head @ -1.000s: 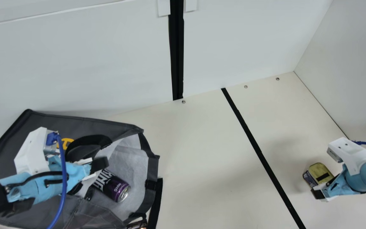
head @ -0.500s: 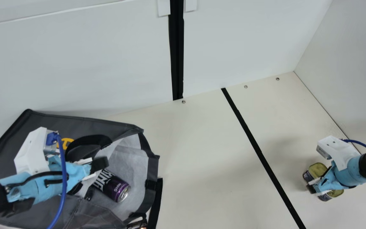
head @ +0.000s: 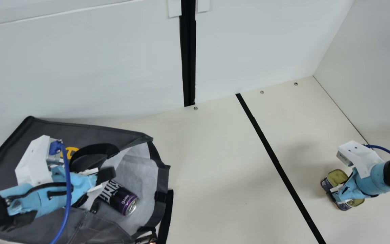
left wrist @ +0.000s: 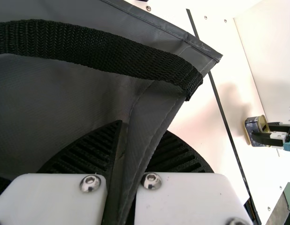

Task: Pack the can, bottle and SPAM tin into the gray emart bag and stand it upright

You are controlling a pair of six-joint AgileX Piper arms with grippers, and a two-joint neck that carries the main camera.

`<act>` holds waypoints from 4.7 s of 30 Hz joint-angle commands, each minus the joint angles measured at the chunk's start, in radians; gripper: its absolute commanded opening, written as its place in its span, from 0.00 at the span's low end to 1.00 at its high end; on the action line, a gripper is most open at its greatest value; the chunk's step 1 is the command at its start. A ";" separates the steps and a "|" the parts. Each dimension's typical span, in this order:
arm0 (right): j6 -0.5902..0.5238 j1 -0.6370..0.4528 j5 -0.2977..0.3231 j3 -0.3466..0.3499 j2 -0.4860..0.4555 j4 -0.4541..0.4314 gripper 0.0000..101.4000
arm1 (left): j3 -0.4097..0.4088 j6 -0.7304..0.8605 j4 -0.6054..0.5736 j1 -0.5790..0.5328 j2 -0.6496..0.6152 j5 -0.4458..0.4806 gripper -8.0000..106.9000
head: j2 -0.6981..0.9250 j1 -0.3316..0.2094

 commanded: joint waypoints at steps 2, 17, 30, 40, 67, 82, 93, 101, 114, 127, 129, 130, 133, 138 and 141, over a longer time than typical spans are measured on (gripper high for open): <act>0.002 0.012 0.010 0.001 -0.021 0.007 0.00 | 0.000 0.000 0.000 0.000 0.000 0.000 0.00 | -0.002 -0.023; 0.058 0.124 0.052 0.052 -0.164 0.018 0.00 | 0.000 0.000 0.000 0.000 0.000 0.000 0.00 | -0.002 -0.023; 0.186 0.272 0.095 0.108 -0.291 -0.002 0.00 | 0.000 0.000 0.000 0.000 0.000 0.000 0.00 | -0.002 -0.023; 0.286 0.415 0.118 0.140 -0.370 -0.039 0.00 | 0.000 0.000 0.000 0.000 0.000 0.000 0.00 | -0.002 -0.023; 0.334 0.807 0.185 0.173 -0.466 -0.033 0.00 | 0.000 0.000 0.000 0.000 0.000 0.000 0.00 | -0.002 -0.023; 0.394 1.033 0.221 0.184 -0.511 -0.028 0.00 | 0.000 0.000 0.000 0.000 0.000 0.000 0.00 | -0.002 -0.023; 0.434 1.174 0.208 0.190 -0.536 0.014 0.00 | 0.000 0.000 0.000 0.000 0.000 0.000 0.00 | -0.002 -0.023; 0.406 1.212 0.148 0.200 -0.548 0.123 0.00 | 0.000 0.000 0.000 0.000 0.000 0.000 0.00 | -0.002 -0.023; 0.290 1.201 0.014 0.202 -0.532 0.360 0.00 | 0.000 0.000 0.000 0.000 0.000 0.000 0.00 | -0.002 -0.023; 0.140 1.180 -0.067 0.177 -0.459 0.583 0.00 | 0.000 0.000 0.000 0.000 0.000 0.000 0.00 | -0.002 -0.023; 0.125 1.183 -0.079 0.168 -0.442 0.606 0.00 | 0.000 0.000 0.000 0.000 0.000 0.000 0.00 | -0.002 -0.023; 0.117 1.185 -0.085 0.164 -0.432 0.617 0.00 | 0.000 0.000 0.000 0.000 0.000 0.000 0.00 | -0.002 -0.023; 0.101 1.195 -0.102 0.147 -0.403 0.643 0.00 | 0.000 0.000 0.000 0.000 0.000 0.000 0.00 | -0.002 -0.023; 0.077 1.218 -0.138 0.122 -0.348 0.681 0.00 | 0.000 0.000 0.000 0.000 0.000 0.000 0.00 | -0.002 -0.023; 0.065 1.234 -0.159 0.104 -0.311 0.700 0.00 | 0.000 0.000 0.000 0.000 0.000 0.000 0.00 | -0.002 -0.023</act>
